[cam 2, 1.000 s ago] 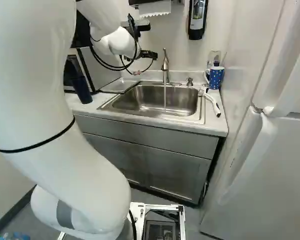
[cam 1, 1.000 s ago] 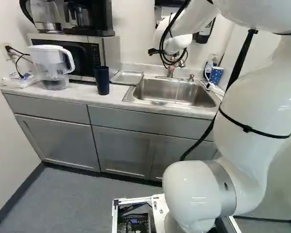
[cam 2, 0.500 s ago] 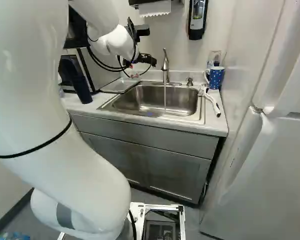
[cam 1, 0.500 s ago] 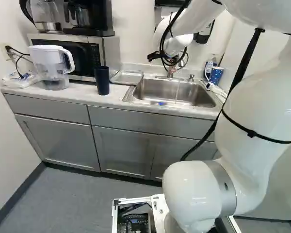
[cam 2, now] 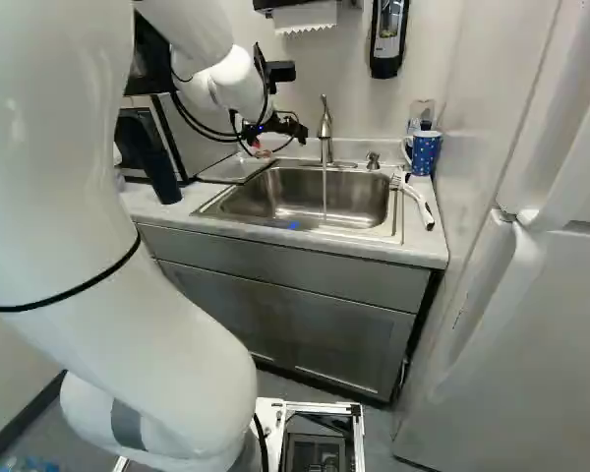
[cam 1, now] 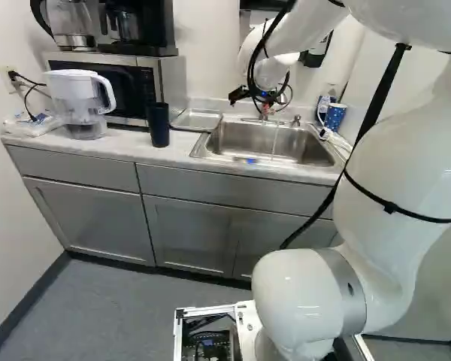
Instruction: Rinse the cup and place it in the tray
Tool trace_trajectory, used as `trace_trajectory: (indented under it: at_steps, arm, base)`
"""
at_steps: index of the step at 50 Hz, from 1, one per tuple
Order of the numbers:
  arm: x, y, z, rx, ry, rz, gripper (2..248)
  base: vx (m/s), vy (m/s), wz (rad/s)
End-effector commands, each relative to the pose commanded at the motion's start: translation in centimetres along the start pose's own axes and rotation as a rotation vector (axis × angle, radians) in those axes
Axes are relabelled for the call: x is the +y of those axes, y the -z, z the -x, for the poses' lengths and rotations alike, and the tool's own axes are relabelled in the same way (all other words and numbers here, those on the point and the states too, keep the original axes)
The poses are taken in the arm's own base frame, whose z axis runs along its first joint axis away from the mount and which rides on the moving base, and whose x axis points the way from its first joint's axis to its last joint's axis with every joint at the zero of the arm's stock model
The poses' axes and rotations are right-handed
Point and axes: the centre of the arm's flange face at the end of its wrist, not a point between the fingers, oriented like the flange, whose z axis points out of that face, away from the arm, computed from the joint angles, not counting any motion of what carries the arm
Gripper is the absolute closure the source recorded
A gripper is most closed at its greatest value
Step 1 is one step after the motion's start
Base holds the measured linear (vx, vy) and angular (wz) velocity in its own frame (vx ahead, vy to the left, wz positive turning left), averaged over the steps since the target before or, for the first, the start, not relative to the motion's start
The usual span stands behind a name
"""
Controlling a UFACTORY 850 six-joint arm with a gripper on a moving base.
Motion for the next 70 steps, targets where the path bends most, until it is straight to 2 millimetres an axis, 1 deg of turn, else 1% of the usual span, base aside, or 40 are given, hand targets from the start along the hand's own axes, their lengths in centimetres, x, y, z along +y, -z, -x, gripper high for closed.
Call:
trace_trajectory:
  at_steps: [18, 47, 70]
  arm:
    - [0.0, 0.0, 0.8, -0.094, 0.000, 0.000, 3]
    - [0.5, 0.9, 1.5, -0.094, -0.006, 0.007, 3]
    - [1.7, 1.9, 2.4, -0.094, -0.022, 0.026, 3]
  base:
    - [0.000, 0.000, 0.000]
    - [0.000, 0.000, 0.000]
    - [0.000, 0.000, 0.000]
